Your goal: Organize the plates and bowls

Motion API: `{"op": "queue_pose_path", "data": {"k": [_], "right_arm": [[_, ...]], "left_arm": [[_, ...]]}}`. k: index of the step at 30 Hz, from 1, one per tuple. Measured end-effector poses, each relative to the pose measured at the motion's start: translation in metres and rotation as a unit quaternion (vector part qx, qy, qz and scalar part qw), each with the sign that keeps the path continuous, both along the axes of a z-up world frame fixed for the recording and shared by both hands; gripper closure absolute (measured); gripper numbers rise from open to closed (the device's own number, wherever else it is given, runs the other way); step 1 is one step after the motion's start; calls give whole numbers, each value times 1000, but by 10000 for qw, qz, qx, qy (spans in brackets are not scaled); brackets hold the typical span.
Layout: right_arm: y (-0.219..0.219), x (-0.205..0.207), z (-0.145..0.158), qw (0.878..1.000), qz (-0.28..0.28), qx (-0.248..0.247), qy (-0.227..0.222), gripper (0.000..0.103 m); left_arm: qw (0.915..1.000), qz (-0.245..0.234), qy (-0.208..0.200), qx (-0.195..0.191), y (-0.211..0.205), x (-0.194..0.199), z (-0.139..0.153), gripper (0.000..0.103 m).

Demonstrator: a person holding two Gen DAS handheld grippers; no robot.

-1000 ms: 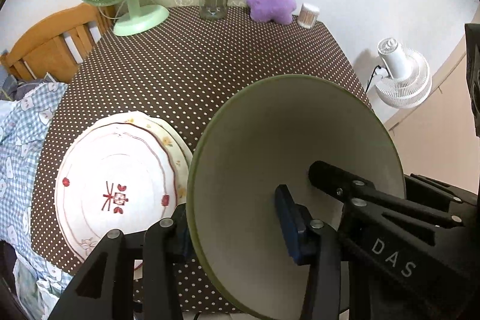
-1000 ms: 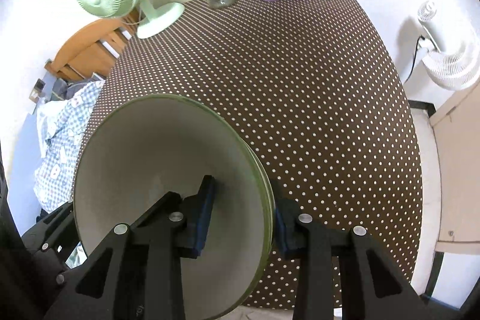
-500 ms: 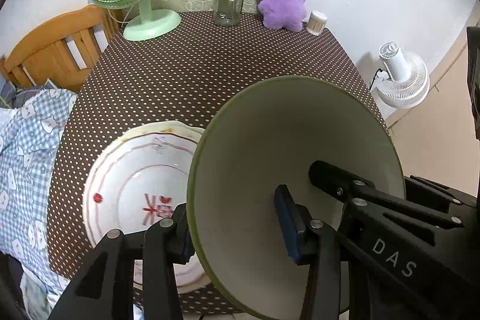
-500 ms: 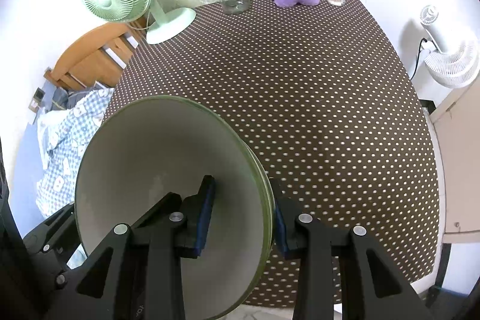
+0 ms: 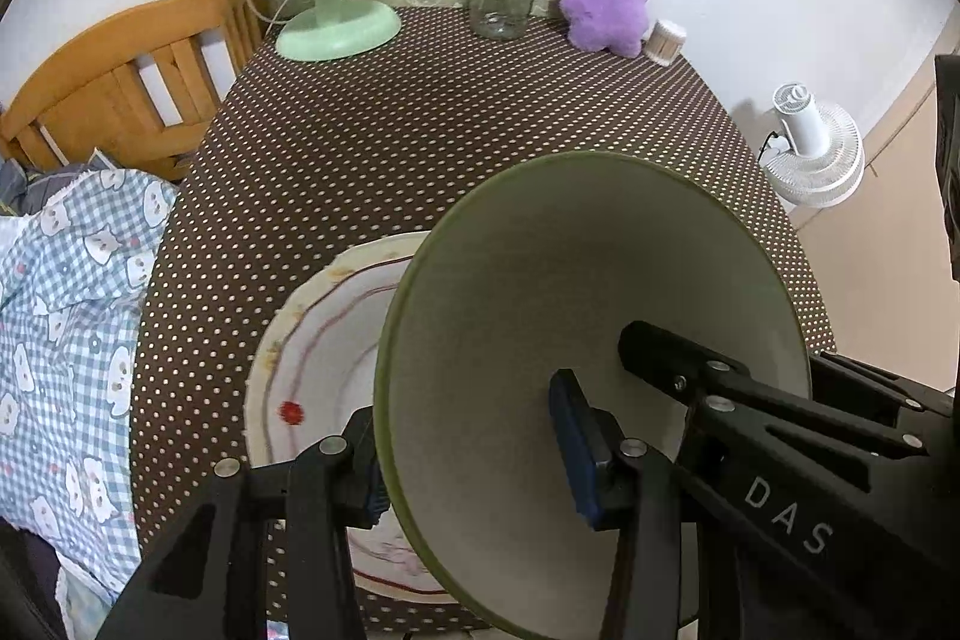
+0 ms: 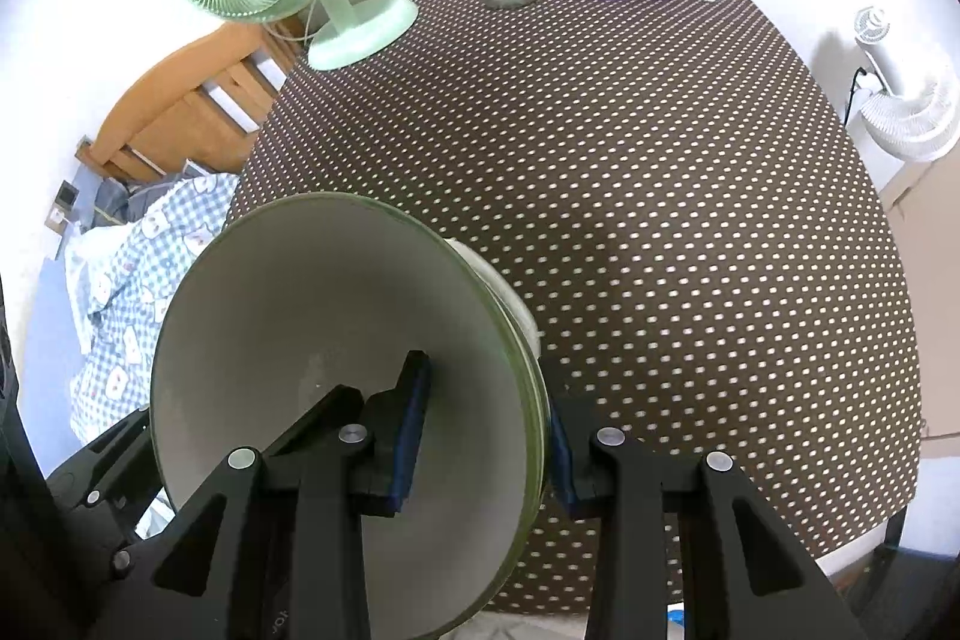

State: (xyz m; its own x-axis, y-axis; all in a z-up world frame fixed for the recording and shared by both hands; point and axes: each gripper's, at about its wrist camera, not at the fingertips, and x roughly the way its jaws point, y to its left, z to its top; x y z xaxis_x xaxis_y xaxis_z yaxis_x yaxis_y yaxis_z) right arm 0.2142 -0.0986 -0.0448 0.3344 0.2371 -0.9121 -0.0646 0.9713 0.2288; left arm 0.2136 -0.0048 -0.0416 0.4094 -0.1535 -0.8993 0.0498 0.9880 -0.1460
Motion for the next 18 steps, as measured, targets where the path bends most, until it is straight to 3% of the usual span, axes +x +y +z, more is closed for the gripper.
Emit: {"op": "queue_pose_path", "data": {"k": [9, 18], "right_arm": [[32, 9, -15, 9999, 6, -42, 150, 64], [50, 18, -30, 9995, 8, -114, 289, 64]], "left_arm": [[9997, 34, 228, -83, 35, 9, -16, 59], [9991, 20, 399, -121, 44, 8, -28, 59]]}}
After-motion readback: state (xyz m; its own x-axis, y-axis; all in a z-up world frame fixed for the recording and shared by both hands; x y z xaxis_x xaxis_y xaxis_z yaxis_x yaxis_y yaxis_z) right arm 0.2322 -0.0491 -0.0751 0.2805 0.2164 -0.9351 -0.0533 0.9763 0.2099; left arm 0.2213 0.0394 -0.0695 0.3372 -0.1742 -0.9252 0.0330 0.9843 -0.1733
